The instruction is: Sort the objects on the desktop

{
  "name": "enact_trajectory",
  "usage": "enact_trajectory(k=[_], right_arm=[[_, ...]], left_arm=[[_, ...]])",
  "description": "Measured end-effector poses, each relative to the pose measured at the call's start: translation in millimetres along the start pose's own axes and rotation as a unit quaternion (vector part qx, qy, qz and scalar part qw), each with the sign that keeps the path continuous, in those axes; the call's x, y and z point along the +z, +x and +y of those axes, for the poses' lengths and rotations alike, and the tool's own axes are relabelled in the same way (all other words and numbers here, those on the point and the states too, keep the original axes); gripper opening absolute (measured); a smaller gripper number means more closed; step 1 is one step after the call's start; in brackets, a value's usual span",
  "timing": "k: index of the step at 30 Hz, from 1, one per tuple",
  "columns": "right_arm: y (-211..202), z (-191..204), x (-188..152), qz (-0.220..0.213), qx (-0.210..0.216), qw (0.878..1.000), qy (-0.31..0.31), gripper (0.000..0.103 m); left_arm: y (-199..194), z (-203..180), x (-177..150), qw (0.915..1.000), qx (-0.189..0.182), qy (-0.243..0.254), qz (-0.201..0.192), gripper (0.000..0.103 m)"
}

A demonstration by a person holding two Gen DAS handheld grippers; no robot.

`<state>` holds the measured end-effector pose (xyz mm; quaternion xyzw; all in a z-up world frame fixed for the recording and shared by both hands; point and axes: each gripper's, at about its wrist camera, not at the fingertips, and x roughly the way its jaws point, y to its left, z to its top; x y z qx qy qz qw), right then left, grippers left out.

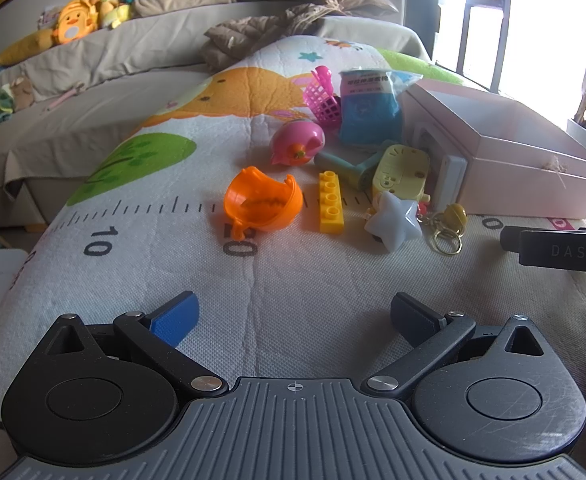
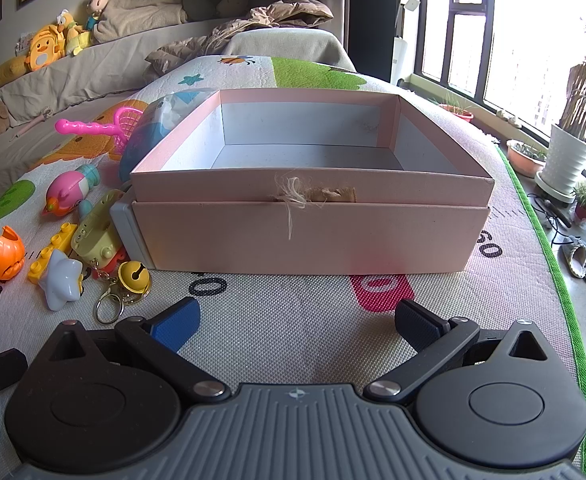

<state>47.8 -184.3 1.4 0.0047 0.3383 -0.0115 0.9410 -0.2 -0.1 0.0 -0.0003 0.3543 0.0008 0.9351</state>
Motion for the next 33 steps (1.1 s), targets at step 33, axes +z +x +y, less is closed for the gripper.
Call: enact_trajectory(k=[33], right_arm=[[-53.0,-5.8,-25.8,0.078,0.084,0.992,-0.055,0.103]], left_arm=[[-34.4,-2.2,7.2,0.9975,-0.035,0.062,0.001,0.103]])
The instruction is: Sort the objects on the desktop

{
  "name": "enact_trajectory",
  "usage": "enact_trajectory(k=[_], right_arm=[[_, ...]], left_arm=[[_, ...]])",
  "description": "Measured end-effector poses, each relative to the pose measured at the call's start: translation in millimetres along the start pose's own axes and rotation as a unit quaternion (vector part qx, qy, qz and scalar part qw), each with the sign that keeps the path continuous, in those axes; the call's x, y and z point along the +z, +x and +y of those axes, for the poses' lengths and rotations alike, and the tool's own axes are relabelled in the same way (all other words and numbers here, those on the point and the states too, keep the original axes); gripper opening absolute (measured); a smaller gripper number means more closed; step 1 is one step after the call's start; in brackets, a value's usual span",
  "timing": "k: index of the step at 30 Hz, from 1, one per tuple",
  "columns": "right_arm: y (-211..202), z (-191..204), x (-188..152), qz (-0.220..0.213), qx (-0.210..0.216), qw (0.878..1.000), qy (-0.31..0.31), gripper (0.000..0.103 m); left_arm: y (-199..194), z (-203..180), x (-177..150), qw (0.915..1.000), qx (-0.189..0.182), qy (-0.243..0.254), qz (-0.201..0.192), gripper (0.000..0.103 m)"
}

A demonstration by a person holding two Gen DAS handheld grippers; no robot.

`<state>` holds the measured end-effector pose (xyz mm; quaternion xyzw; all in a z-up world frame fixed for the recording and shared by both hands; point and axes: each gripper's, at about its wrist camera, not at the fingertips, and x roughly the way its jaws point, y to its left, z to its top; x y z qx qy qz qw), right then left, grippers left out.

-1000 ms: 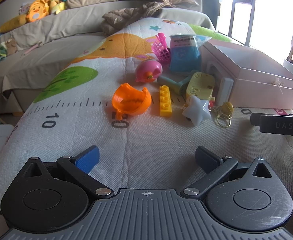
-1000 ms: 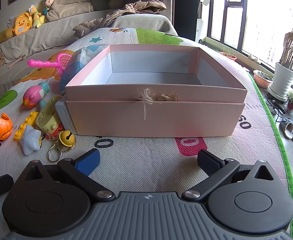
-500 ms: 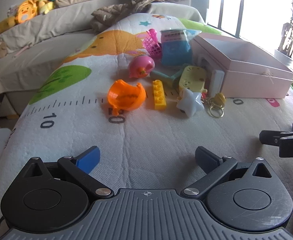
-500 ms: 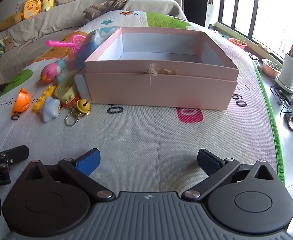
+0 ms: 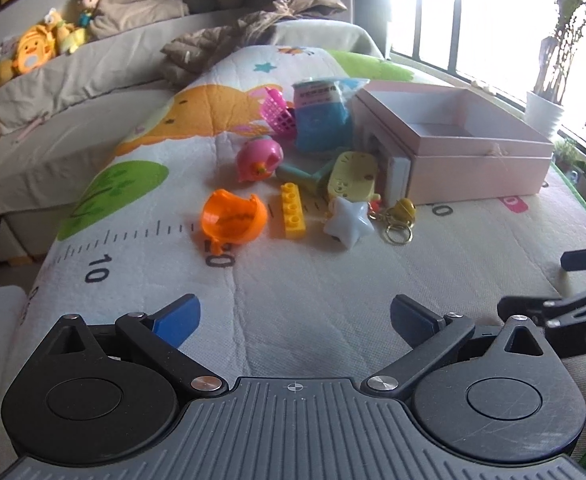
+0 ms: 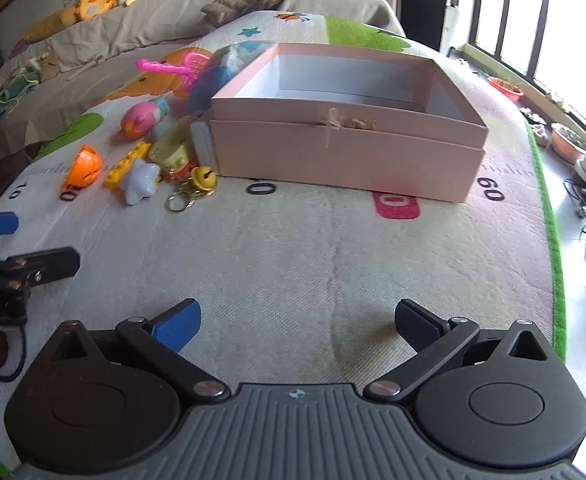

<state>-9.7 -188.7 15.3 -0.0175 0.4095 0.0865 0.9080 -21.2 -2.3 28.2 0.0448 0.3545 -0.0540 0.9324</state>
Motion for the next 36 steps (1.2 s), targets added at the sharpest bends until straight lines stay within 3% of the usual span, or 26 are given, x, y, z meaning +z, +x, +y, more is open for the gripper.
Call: enact_trajectory(k=[2,5,8,11,13,15,20,22,26,31,34,36], right_arm=[[-4.4,6.3,0.1,-0.005,0.021,1.000,-0.019,0.103],[-13.9,17.0,9.0,-0.042,0.016,0.997,-0.064,0.103],[-29.7,5.0,37.1,-0.103,-0.022,0.992,-0.068,0.103],[-34.2,-30.0,70.6,-0.143,-0.082,0.986,-0.010,0.103],[-22.2,-55.8,87.1,-0.140,-0.107,0.984,0.034,0.103],[3.9,-81.1,100.8,-0.105,-0.114,0.985,0.081,0.103],[47.3,-91.1,120.1,-0.064,-0.053,0.987,0.136,0.103],[59.9,-80.4,129.8,-0.078,-0.066,0.987,0.126,0.103],[77.0,-63.7,148.6,-0.086,-0.039,0.992,0.084,0.103],[21.5,-26.8,136.9,-0.182,-0.047,0.982,-0.012,0.103],[-0.2,-11.6,116.9,-0.196,-0.038,0.978,-0.054,0.103],[-9.0,-11.2,103.7,-0.194,-0.039,0.978,-0.061,0.103]], left_arm=[[0.7,8.7,3.2,0.9999,0.009,-0.008,0.000,0.103],[5.3,24.8,10.8,0.9992,0.030,-0.025,0.000,0.103],[5.0,38.8,19.3,0.9983,0.038,-0.043,-0.008,0.103],[4.8,43.5,25.9,0.9980,0.029,-0.052,-0.021,0.103],[10.0,42.4,29.4,0.9983,0.018,-0.052,-0.021,0.103],[18.6,38.1,32.5,0.9988,0.010,-0.046,-0.016,0.103],[31.4,29.1,33.9,0.9997,-0.003,-0.025,-0.005,0.103],[34.3,26.4,34.9,0.9998,-0.004,-0.017,-0.004,0.103],[39.4,17.8,36.8,1.0000,-0.006,0.000,-0.003,0.103],[41.5,18.3,35.8,0.9999,-0.011,0.006,-0.007,0.103],[40.0,10.4,47.5,0.9979,-0.052,0.026,-0.028,0.103],[39.2,-0.8,59.5,0.9918,-0.098,0.060,-0.056,0.103]])
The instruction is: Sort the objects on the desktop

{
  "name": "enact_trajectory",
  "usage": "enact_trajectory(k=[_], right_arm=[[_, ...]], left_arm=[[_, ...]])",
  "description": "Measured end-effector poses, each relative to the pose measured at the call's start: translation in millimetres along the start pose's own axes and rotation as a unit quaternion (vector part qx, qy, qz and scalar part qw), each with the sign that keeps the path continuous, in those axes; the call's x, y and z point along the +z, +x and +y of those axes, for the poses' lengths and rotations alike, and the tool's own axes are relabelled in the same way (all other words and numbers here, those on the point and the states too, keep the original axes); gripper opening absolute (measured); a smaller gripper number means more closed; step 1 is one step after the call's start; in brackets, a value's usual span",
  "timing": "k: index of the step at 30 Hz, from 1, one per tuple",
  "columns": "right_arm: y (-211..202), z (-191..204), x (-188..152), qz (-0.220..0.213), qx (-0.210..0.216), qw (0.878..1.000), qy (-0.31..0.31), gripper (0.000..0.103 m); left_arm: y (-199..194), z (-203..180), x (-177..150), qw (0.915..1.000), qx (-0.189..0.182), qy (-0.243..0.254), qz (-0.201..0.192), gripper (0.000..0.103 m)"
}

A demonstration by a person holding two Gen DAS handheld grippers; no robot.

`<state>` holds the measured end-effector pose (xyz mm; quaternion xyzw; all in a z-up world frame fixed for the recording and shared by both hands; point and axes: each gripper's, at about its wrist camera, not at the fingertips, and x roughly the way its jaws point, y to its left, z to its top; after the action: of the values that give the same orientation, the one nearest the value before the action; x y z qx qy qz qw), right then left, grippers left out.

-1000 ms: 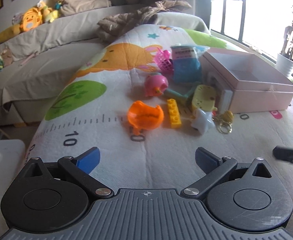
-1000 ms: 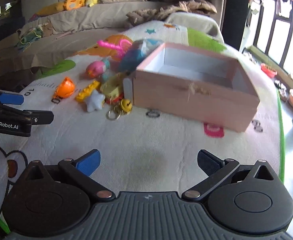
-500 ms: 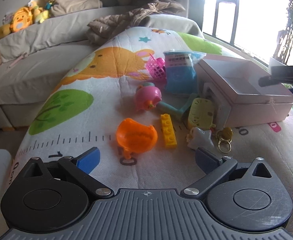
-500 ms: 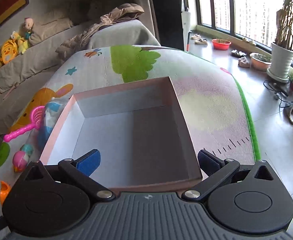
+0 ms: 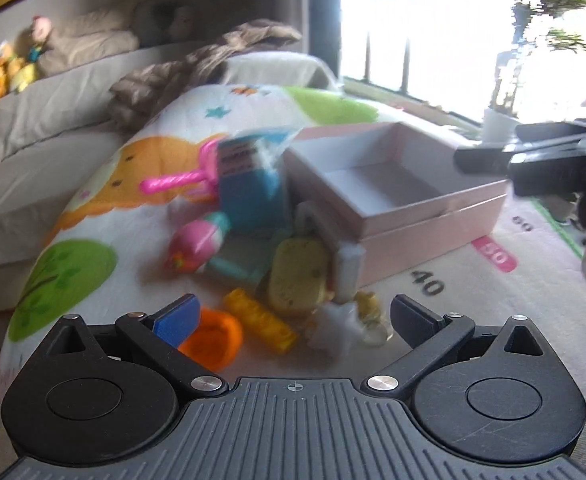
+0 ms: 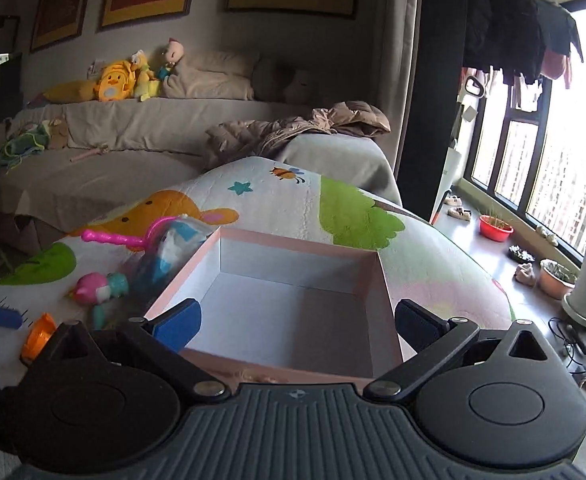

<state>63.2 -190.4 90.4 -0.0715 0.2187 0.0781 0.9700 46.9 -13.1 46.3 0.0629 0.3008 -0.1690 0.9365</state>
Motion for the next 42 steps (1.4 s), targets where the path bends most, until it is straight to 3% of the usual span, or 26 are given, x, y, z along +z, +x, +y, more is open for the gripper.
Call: enact_trajectory(k=[2,4,8,11,14,19,22,24,31,33,35,38,42], right_arm=[[-7.1,-5.7,-6.7,0.010,-0.001,1.000,0.017,0.103],[-10.6,-14.1,-12.8,0.022,-0.004,0.999,0.039,0.103],[-14.9,-29.5,-29.9,0.042,-0.016,0.997,0.064,0.103],[-17.1,-40.2,-37.5,0.048,-0.023,0.995,0.082,0.103],[-14.7,-47.9,-41.8,0.055,-0.029,0.993,0.100,0.103],[-9.7,-40.8,-41.3,0.060,-0.008,0.993,0.101,0.103],[-10.8,-28.5,-37.7,0.055,0.009,0.996,0.075,0.103],[-6.9,-29.3,-31.1,0.044,-0.003,0.997,0.069,0.103],[73.4,-75.6,-14.6,0.075,-0.076,0.980,0.170,0.103],[90.1,-80.5,-13.2,0.095,-0.054,0.974,0.198,0.103],[97.3,-77.7,-11.4,0.108,0.009,0.966,0.233,0.103],[90.5,-54.3,-2.2,0.089,0.037,0.975,0.201,0.103],[46.1,-16.9,8.7,0.033,0.042,0.994,0.094,0.103]], left_arm=[[12.1,-8.1,13.6,0.9980,-0.041,0.044,-0.016,0.103],[31.6,-13.6,24.5,0.9957,-0.049,0.076,-0.018,0.103],[65.8,-12.6,37.3,0.9936,-0.089,0.061,0.034,0.103],[58.4,-15.8,28.8,0.9860,-0.156,0.043,0.041,0.103],[43.5,-31.8,14.9,0.9809,-0.182,0.057,0.038,0.103],[23.0,-50.3,-8.3,0.9636,-0.252,0.052,0.074,0.103],[10.3,-48.8,-17.2,0.9714,-0.219,0.055,0.072,0.103],[5.0,-40.8,-18.5,0.9796,-0.181,0.054,0.068,0.103],[-17.6,-7.9,-22.1,0.9963,-0.074,0.011,0.043,0.103],[-19.7,2.6,-22.8,0.9982,-0.042,0.000,0.044,0.103],[-20.5,12.1,-24.0,0.9985,-0.023,-0.013,0.048,0.103],[-18.2,19.4,-27.8,0.9980,0.000,-0.026,0.057,0.103],[-16.5,23.4,-30.0,0.9970,0.042,-0.024,0.059,0.103]])
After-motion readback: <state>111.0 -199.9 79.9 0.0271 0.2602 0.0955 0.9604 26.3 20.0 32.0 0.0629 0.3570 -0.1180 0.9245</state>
